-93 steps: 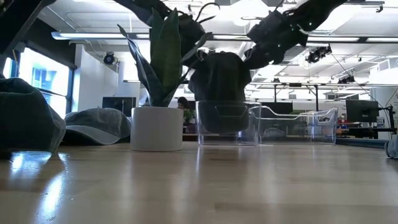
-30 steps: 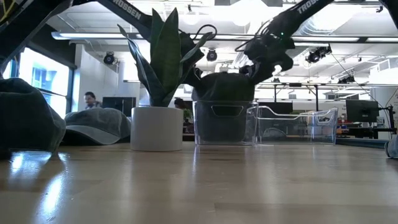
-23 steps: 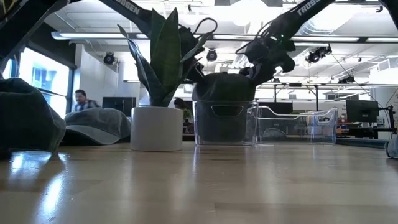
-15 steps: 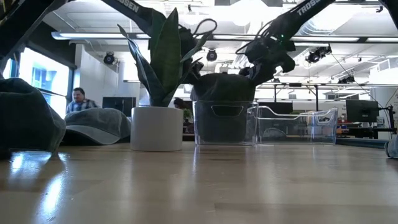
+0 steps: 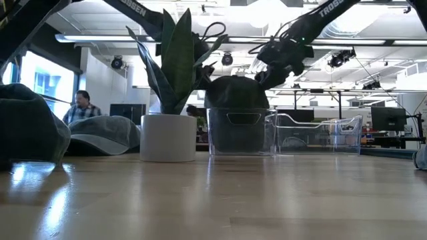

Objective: Pick & Place hat
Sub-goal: Put the right green cap into the left transparent bin

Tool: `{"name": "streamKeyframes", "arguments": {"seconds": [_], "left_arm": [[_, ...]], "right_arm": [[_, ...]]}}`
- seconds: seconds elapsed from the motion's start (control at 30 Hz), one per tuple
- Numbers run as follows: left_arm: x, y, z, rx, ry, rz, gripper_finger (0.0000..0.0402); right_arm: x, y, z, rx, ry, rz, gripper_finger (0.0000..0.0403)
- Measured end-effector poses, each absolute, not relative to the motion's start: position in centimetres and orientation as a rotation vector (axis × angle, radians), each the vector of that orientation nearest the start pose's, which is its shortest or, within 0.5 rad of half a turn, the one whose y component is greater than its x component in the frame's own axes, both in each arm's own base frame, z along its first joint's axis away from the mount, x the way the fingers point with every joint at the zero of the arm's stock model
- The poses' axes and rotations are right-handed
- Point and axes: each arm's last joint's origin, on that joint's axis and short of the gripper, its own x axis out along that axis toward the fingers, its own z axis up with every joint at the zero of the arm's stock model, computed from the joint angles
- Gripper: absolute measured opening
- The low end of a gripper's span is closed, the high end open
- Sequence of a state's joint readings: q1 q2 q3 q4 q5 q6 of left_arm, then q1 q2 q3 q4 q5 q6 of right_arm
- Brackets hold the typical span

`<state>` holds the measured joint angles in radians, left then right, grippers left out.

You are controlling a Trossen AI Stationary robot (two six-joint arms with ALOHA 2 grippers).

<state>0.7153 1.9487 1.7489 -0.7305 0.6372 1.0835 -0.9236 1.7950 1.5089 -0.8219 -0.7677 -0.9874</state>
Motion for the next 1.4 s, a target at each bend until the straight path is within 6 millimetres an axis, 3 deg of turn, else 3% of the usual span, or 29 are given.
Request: {"name": "streamKeyframes", "arguments": {"seconds": [0.33, 0.5, 0.73, 0.87, 1.0, 1.4], "left_arm": [[31.4, 29.6, 28.6, 0.289, 0.595, -0.195, 0.001], [31.4, 30.1, 29.0, 0.158, 0.565, -0.132, 0.0015], [31.1, 29.9, 28.6, 0.081, 0.601, -0.134, 0.01], [31.1, 29.9, 28.6, 0.104, 0.603, -0.144, 0.0158], [31.3, 29.7, 28.6, 0.199, 0.596, -0.179, 0.0188], [34.3, 28.1, 26.9, 0.344, 0.637, -0.216, 0.0195]], "right_arm": [[22.4, -30.2, 26.9, -0.005, 0.599, 0.125, 0.0117], [22.2, -30.8, 26.3, 0.014, 0.576, 0.083, 0.0169], [22.2, -30.8, 26.1, 0.001, 0.585, 0.072, 0.0209], [22.1, -30.5, 26.0, -0.023, 0.589, 0.114, 0.0204], [22.6, -30.3, 26.0, -0.074, 0.608, 0.116, 0.0183], [23.6, -29.4, 25.8, -0.198, 0.634, 0.175, 0.0094]]}}
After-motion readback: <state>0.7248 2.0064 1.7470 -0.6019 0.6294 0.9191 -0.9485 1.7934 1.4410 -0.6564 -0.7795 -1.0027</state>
